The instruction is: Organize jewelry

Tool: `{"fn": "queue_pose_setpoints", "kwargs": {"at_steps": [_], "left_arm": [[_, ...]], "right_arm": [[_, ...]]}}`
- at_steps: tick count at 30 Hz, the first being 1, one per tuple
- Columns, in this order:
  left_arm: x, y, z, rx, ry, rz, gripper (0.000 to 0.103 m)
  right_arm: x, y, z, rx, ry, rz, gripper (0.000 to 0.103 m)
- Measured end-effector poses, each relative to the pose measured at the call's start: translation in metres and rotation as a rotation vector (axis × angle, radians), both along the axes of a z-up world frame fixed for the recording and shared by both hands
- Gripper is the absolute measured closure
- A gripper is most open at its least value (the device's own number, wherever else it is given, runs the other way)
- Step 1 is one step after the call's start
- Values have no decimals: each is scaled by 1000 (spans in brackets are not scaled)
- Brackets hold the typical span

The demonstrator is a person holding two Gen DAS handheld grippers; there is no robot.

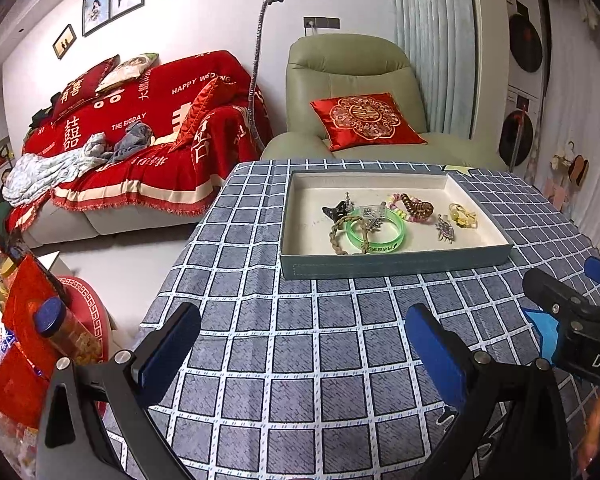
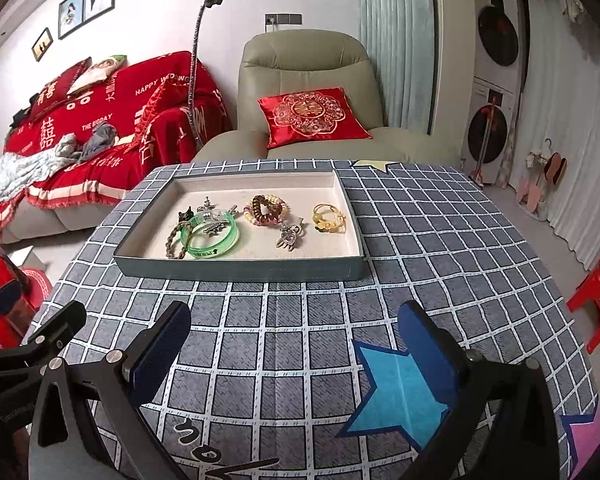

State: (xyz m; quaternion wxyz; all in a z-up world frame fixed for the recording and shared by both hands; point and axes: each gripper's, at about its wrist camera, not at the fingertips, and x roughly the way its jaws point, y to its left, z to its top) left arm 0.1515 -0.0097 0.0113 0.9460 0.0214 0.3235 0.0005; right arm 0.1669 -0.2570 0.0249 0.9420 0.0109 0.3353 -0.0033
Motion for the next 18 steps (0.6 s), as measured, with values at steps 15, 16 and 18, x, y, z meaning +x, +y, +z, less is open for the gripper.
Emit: {"fn": "queue_pose_setpoints", "kwargs": {"at_steps": [15,16,18], "left_arm": [[-2,3,8,-7,-6,4,0],[-2,3,8,-9,-4,4,0],[-2,3,8,-10,-2,6,0]], "right_arm": [[-2,7,7,-8,-13,20,0],[-2,7,8,-9,-13,20,0],[-2,7,8,-10,-13,20,0]]}}
